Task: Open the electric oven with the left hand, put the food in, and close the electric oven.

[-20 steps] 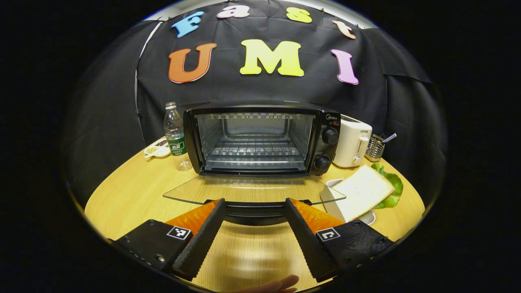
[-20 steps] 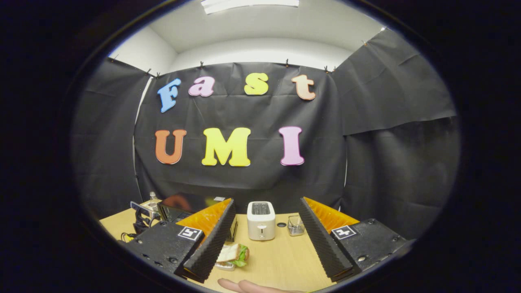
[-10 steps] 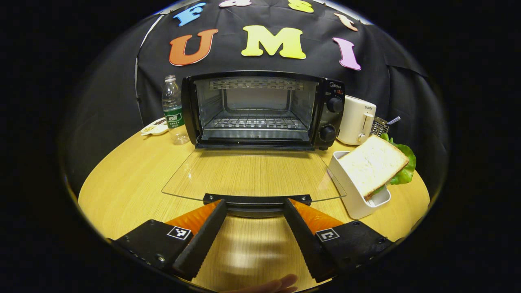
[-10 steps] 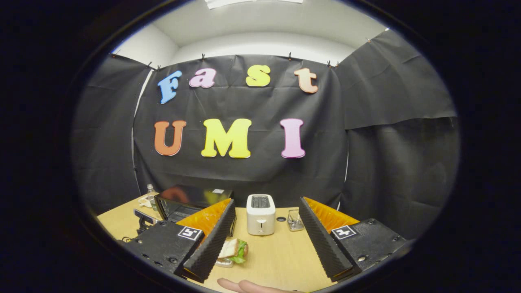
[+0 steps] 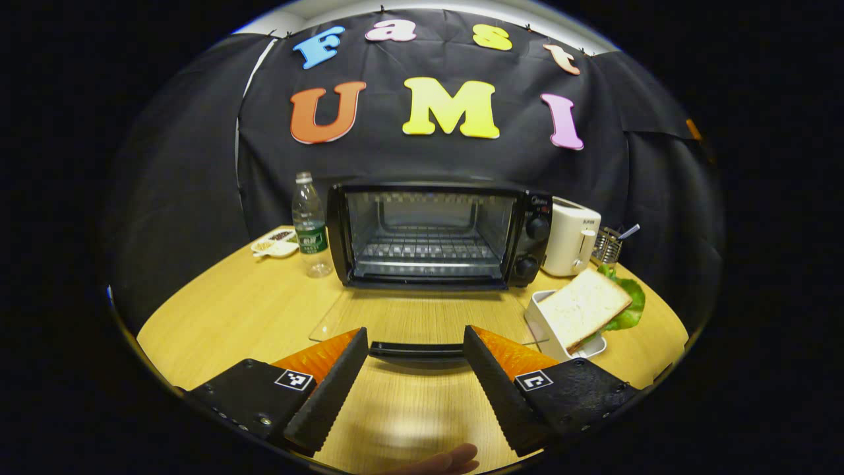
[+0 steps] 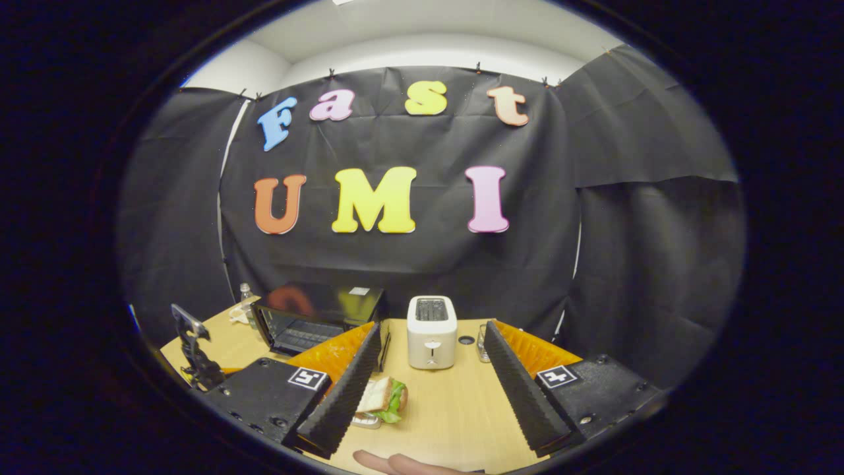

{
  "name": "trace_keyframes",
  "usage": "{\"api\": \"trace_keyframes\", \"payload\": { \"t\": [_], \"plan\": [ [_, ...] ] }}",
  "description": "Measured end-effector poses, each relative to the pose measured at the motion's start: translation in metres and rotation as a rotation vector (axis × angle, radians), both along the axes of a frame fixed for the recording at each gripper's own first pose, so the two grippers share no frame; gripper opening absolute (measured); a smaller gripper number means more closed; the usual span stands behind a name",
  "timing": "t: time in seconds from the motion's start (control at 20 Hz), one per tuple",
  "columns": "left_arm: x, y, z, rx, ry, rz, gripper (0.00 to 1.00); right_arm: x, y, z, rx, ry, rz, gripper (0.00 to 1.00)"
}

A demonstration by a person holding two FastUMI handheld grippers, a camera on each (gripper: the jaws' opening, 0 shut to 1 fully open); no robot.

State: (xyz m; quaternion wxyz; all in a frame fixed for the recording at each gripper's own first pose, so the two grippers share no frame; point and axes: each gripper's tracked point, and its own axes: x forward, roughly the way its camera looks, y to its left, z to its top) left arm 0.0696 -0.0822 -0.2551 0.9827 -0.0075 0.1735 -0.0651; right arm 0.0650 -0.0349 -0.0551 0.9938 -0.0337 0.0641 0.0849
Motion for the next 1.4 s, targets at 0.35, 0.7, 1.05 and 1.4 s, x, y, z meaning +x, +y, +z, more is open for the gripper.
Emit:
{"api": "trace_keyframes", "payload": {
  "t": [0.35, 0.7, 1.05, 1.4],
  "plan": [
    [-0.024, 0.008, 0.100, -0.039, -0.219, -0.014, 0.95, 0.058, 0.031, -0.116, 0.063, 0.446, 0.190, 1.00],
    [-0.047, 0.013, 0.150, -0.031, -0.327, 0.005, 0.95, 0.090, 0.051, -0.209, 0.155, 0.821, 0.325, 0.99],
    [-0.053, 0.026, 0.137, 0.017, -0.274, 0.070, 0.95, 0.096, 0.070, -0.247, 0.307, 1.038, 0.455, 0.81],
    [-0.067, 0.043, 0.141, 0.012, -0.284, 0.098, 0.95, 0.093, 0.081, -0.258, 0.447, 1.134, 0.489, 0.39]
  ]
}}
